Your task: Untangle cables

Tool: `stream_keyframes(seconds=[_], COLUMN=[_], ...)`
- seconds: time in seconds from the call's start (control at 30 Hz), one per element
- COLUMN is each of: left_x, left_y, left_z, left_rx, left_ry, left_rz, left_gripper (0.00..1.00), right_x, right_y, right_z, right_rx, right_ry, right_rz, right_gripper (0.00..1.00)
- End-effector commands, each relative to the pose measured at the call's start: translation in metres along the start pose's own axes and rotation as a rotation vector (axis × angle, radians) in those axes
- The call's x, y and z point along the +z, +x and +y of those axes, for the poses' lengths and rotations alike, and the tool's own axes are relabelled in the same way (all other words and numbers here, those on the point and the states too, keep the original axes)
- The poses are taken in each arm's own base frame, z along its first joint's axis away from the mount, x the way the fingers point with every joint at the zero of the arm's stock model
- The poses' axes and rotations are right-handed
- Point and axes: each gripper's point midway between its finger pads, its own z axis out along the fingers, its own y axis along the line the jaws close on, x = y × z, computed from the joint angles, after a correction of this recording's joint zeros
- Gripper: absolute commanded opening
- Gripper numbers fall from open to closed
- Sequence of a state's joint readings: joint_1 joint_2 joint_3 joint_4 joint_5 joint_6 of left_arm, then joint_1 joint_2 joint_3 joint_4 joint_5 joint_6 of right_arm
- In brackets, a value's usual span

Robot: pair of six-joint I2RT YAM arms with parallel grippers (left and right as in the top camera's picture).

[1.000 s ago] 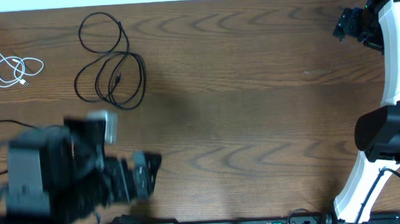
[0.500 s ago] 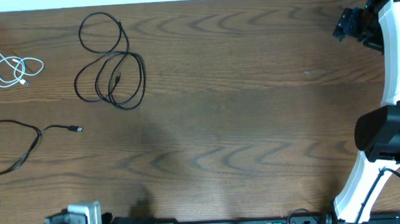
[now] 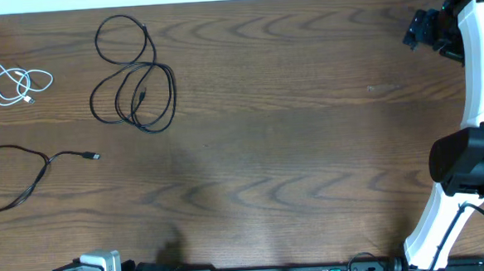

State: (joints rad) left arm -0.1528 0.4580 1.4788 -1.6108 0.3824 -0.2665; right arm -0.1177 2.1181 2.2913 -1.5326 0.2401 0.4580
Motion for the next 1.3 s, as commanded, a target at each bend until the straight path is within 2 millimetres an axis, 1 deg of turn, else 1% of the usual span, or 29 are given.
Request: stream_keyframes(seconds=[0.0,0.2,0.4,0.6,0.67,0.73,0.8,1.0,1.1,1.27], left_x=[0.001,0.001,0.001,0.001,0.001,0.001,0.001,-0.002,-0.003,-0.004], left_y=[0.017,0.016,0.004,0.003,0.003,0.001,-0.005,-0.029,-0.037,-0.043], left_z=[0.008,0.007,0.004,0.003,0.004,0.008,0.013,0.020,0.022,0.023], left_rx=[-0.033,-0.033,-0.016,-0.014,-0.014,-0.013,-0.007,0.021,0.029,0.033], left_ry=[-0.032,-0.032,-0.016,-0.015,-0.016,-0.041,-0.071,-0.129,-0.148,-0.157], left_rz=[0.067,0.066,0.018,0.015,0.015,0.004,-0.025,-0.129,-0.167,-0.191], left_gripper=[0.98,0.98,0.98,0.98,0.98,0.98,0.98,0.98,0.97,0.98], right_x=[0.001,0.001,0.001,0.001,0.001,0.001,0.001,0.001,0.001,0.001], right_y=[-0.001,-0.001,-0.001,-0.001,-0.001,-0.001,-0.001,-0.001,-0.001,-0.001], right_z=[-0.001,-0.001,-0.001,-0.001,-0.001,-0.001,-0.001,-0.001,-0.001,-0.001], right_rx=[-0.015,-0.015,-0.015,-0.015,-0.015,-0.015,-0.015,-0.015,-0.015,-0.015], right_ry=[0.014,0.015,0.015,0.015,0.014,0.015,0.015,0.015,0.014,0.015], right_rz=[-0.005,-0.004,-0.004,-0.004,-0.004,-0.004,-0.004,-0.004,-0.005,-0.004], right_gripper=[0.99,0.99,0.99,0.99,0.99,0.99,0.99,0.99,0.99,0.99])
